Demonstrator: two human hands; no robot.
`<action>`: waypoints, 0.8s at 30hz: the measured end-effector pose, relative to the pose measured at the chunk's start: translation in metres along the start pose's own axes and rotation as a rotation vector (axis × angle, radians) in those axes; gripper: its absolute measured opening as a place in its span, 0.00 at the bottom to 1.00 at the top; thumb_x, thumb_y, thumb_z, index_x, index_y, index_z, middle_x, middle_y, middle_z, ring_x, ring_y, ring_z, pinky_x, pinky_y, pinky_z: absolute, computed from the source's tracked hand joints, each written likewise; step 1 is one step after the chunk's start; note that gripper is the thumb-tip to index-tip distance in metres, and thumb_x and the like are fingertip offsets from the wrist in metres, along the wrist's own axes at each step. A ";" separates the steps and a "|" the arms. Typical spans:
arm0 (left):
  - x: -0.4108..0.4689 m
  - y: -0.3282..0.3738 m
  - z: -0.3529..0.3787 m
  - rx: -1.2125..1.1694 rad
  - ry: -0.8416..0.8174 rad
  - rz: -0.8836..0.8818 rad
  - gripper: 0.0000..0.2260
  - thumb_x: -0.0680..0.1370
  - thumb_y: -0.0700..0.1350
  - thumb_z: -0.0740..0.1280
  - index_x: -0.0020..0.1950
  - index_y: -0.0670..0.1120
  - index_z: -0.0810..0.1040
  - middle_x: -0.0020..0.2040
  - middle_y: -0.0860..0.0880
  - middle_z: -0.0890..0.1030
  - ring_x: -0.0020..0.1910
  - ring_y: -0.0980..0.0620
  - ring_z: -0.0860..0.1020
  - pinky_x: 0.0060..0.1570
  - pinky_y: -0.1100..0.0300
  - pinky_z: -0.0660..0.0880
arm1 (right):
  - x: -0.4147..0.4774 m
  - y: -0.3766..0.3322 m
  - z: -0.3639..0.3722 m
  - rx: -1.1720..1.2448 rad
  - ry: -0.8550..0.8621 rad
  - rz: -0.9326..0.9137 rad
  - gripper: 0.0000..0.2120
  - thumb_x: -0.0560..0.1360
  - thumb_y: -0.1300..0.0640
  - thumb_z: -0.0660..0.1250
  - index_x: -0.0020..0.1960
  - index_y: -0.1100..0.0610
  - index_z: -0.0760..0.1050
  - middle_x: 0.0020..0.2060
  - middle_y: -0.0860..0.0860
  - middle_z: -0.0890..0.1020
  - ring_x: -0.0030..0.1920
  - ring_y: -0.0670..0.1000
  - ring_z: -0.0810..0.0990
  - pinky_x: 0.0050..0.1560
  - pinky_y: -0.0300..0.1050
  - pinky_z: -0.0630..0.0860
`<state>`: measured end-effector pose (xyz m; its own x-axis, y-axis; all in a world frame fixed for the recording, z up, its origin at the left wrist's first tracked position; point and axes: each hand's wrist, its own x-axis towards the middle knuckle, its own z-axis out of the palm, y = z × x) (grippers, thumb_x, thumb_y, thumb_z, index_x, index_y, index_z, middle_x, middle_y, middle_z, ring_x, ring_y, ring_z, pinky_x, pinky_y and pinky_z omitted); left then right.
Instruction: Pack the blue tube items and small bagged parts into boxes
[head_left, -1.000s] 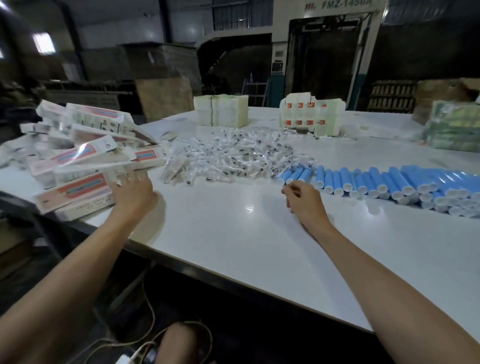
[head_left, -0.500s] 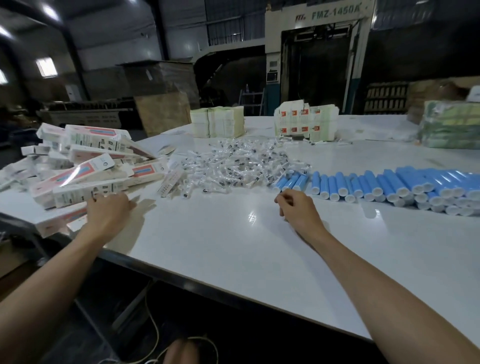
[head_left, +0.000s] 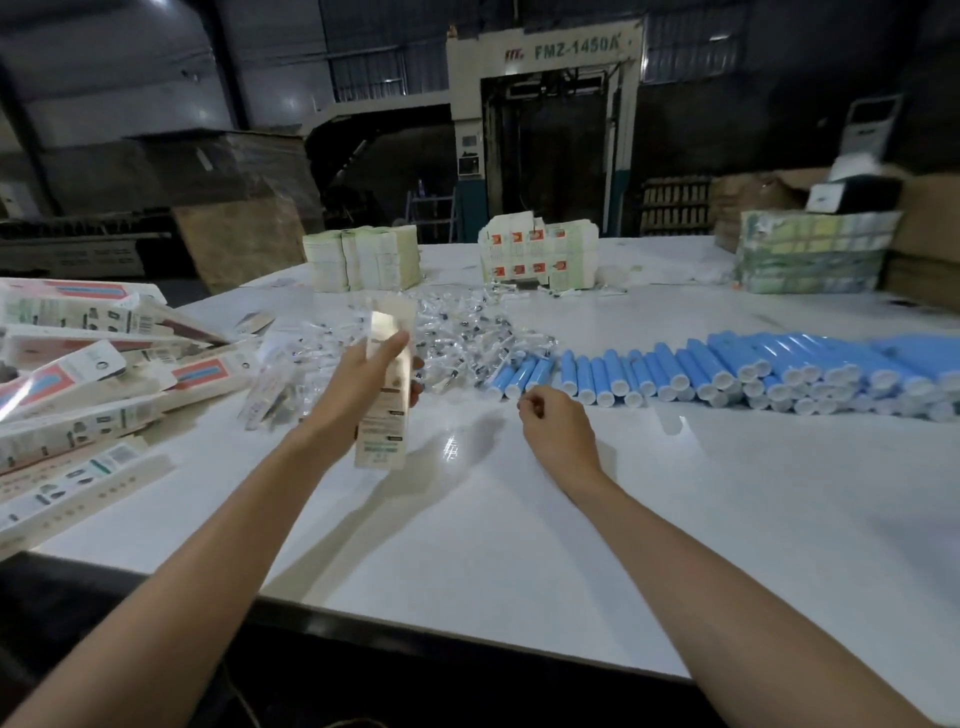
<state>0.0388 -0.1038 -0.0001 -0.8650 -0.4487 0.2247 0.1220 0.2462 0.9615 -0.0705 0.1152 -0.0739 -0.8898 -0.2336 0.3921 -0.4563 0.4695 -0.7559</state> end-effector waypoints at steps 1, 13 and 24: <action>0.006 -0.002 0.014 -0.103 -0.025 -0.024 0.13 0.86 0.53 0.66 0.63 0.45 0.79 0.47 0.45 0.89 0.36 0.48 0.86 0.35 0.57 0.82 | 0.001 0.000 -0.002 -0.029 0.018 0.013 0.09 0.84 0.57 0.61 0.50 0.58 0.78 0.42 0.52 0.82 0.44 0.53 0.81 0.44 0.51 0.76; 0.011 -0.049 0.091 -0.624 -0.225 -0.230 0.15 0.87 0.47 0.66 0.69 0.38 0.80 0.57 0.37 0.88 0.45 0.45 0.88 0.44 0.53 0.85 | 0.098 0.041 -0.062 -0.589 0.162 0.109 0.13 0.85 0.58 0.58 0.64 0.66 0.72 0.64 0.64 0.73 0.65 0.63 0.71 0.55 0.56 0.71; 0.004 -0.044 0.088 -0.718 -0.317 -0.111 0.18 0.84 0.41 0.71 0.72 0.35 0.76 0.64 0.38 0.85 0.50 0.44 0.88 0.53 0.52 0.85 | 0.125 0.057 -0.050 -0.830 -0.074 0.191 0.13 0.85 0.59 0.57 0.66 0.60 0.76 0.65 0.61 0.73 0.66 0.62 0.73 0.56 0.53 0.72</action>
<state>-0.0133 -0.0406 -0.0558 -0.9747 -0.1452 0.1698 0.2178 -0.4483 0.8670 -0.2070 0.1555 -0.0419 -0.9622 -0.1288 0.2399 -0.1712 0.9713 -0.1652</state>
